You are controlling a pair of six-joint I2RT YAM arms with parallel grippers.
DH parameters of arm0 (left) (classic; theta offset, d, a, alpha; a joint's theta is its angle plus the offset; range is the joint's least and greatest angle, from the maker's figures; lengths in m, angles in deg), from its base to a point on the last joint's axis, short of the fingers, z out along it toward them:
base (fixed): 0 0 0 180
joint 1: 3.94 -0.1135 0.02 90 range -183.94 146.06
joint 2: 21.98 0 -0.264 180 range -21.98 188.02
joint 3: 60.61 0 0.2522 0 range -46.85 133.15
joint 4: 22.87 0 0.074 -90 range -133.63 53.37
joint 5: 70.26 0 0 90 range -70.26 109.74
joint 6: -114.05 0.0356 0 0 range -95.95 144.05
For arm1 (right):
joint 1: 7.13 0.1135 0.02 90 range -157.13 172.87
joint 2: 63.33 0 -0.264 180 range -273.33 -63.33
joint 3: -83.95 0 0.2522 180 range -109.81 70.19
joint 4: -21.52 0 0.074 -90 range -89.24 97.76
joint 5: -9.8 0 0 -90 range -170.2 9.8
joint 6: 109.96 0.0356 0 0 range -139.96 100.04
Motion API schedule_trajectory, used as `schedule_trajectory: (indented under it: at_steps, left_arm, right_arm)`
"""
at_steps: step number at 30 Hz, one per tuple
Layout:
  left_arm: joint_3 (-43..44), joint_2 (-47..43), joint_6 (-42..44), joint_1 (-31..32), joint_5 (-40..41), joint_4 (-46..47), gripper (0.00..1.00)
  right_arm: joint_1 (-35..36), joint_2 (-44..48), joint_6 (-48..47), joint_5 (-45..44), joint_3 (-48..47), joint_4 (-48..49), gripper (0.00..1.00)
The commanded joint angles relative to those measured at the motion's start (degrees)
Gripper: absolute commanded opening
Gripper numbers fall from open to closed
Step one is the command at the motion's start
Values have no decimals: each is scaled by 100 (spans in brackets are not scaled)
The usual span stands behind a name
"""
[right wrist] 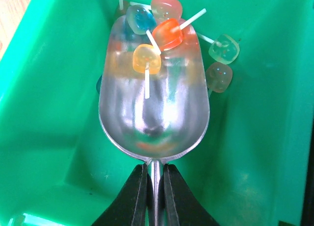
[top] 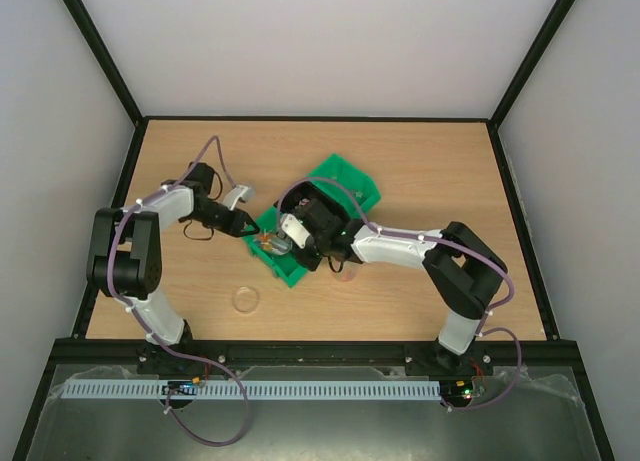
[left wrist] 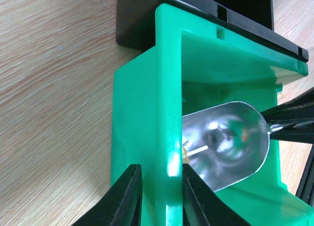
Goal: Pack the candies
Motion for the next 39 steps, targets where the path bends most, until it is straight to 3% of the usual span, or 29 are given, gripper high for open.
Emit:
schedule_trajectory:
  at_steps: [1,19,28,39]
  left_arm:
    - [201,129,-163,-124,281,-31,23]
    - [534,1,-210,-313,584,-1,40]
    - [662,6,-259,-322,614,-32,67]
    - [878,26,-278,-322,799,-67,77]
  right_arm:
    - [102,223,263,64,112,890,1]
    - [21,1192,-23,-158,659,241,1]
    - [-101,1702,-152,-23,922,236,1]
    - [-565,2724,-189,881,1142,316,1]
